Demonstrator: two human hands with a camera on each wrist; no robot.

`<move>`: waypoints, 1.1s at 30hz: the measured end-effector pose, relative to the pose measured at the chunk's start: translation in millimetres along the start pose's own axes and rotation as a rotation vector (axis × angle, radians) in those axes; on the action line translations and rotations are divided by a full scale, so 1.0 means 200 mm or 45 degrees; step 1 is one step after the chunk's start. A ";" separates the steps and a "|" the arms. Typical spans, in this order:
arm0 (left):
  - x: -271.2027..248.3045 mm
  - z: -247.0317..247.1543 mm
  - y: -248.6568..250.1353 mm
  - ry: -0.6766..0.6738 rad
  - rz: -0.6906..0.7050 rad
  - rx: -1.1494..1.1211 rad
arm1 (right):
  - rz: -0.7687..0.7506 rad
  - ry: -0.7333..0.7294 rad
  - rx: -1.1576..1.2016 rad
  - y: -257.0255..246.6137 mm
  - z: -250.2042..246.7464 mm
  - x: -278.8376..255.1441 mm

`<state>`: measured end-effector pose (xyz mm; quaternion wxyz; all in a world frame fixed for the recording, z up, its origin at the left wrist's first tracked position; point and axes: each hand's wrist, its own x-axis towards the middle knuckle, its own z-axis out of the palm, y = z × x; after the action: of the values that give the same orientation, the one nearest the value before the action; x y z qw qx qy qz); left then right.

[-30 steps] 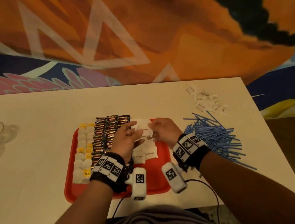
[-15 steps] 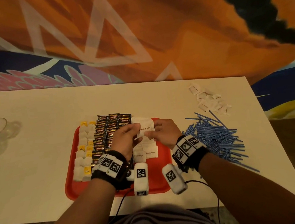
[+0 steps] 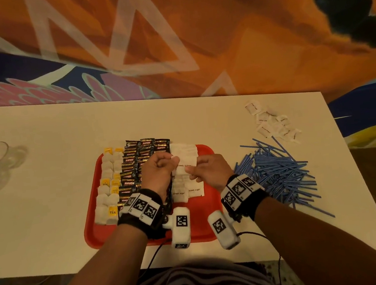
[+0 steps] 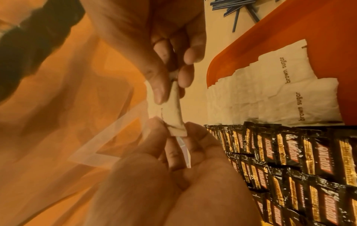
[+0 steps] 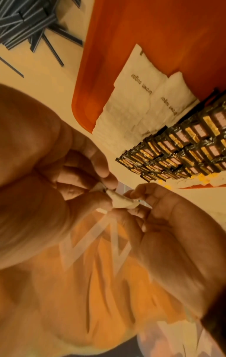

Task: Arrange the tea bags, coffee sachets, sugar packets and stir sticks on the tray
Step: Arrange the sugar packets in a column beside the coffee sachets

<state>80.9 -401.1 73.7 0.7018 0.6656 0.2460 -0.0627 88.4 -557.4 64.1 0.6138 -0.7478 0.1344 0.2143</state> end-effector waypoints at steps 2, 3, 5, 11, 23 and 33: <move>0.01 -0.01 -0.04 0.019 -0.040 0.005 | 0.030 0.009 -0.045 0.04 0.00 0.01; 0.00 -0.01 -0.05 0.035 -0.054 0.030 | 0.055 0.006 -0.053 0.06 0.00 0.01; 0.01 -0.02 -0.10 0.065 -0.072 0.086 | 0.113 -0.016 -0.092 0.11 0.00 0.01; 0.02 -0.11 -0.21 -0.012 -0.021 0.702 | 0.263 -0.034 -0.458 0.36 -0.01 0.03; -0.04 -0.16 -0.36 -0.350 -0.040 1.179 | 0.305 0.105 -0.813 0.45 0.08 0.07; -0.06 -0.13 -0.38 -0.480 0.037 1.305 | 0.065 0.110 -0.972 0.42 0.10 0.01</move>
<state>33.0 -386.3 10.7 0.3202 0.9030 0.0447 -0.2830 48.7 -555.7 -12.9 0.2795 -0.9272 0.0892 0.2326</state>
